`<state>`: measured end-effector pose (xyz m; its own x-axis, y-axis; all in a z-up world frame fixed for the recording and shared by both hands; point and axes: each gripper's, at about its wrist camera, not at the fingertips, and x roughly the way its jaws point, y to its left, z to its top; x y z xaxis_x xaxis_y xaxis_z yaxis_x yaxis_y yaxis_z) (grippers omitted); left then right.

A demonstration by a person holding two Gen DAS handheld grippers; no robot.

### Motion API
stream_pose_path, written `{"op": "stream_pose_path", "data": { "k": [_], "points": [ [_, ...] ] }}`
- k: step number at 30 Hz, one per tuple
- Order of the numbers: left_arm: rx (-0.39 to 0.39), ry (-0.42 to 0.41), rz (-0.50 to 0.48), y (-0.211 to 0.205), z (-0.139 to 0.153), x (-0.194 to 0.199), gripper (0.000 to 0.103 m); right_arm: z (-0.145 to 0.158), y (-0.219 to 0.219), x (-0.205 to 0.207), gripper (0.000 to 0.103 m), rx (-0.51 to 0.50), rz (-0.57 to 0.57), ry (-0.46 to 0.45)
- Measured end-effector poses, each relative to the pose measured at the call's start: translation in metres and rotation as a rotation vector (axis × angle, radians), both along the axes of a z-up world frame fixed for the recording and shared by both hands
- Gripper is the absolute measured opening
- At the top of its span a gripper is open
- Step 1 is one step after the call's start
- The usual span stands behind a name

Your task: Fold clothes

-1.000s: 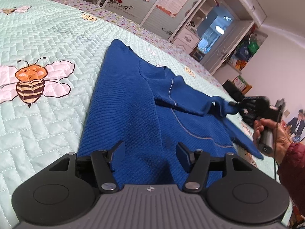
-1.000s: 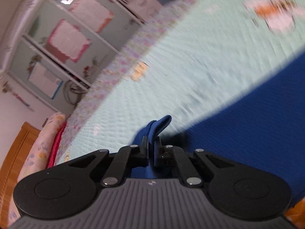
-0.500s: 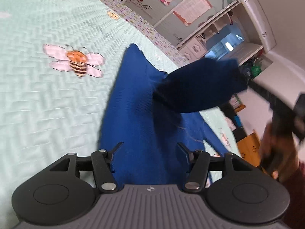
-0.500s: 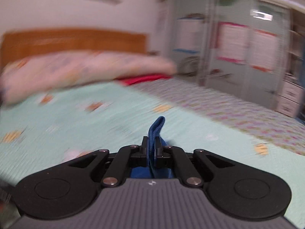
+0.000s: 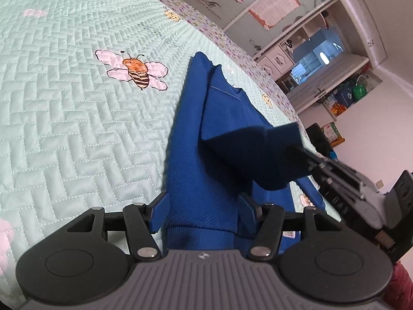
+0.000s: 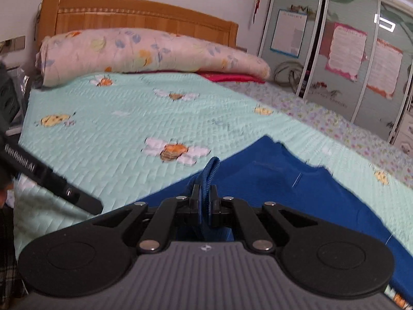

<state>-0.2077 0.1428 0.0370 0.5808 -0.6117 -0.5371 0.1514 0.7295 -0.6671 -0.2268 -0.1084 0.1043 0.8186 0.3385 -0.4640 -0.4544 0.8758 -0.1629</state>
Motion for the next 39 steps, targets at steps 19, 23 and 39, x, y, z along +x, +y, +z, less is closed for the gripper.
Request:
{"op": "stream_pose_path", "data": {
  "k": [19, 23, 39],
  "points": [
    [-0.015, -0.026, 0.053, 0.007, 0.01, 0.009, 0.061, -0.076, 0.043, -0.045, 0.044, -0.127, 0.192, 0.075],
    [-0.018, -0.067, 0.026, -0.008, 0.023, 0.012, 0.061, -0.064, 0.023, -0.055, 0.045, 0.019, 0.105, 0.109],
    [0.083, -0.032, -0.125, -0.079, -0.024, 0.032, 0.056, -0.096, -0.052, -0.024, 0.044, 0.546, -0.206, 0.415]
  ]
}}
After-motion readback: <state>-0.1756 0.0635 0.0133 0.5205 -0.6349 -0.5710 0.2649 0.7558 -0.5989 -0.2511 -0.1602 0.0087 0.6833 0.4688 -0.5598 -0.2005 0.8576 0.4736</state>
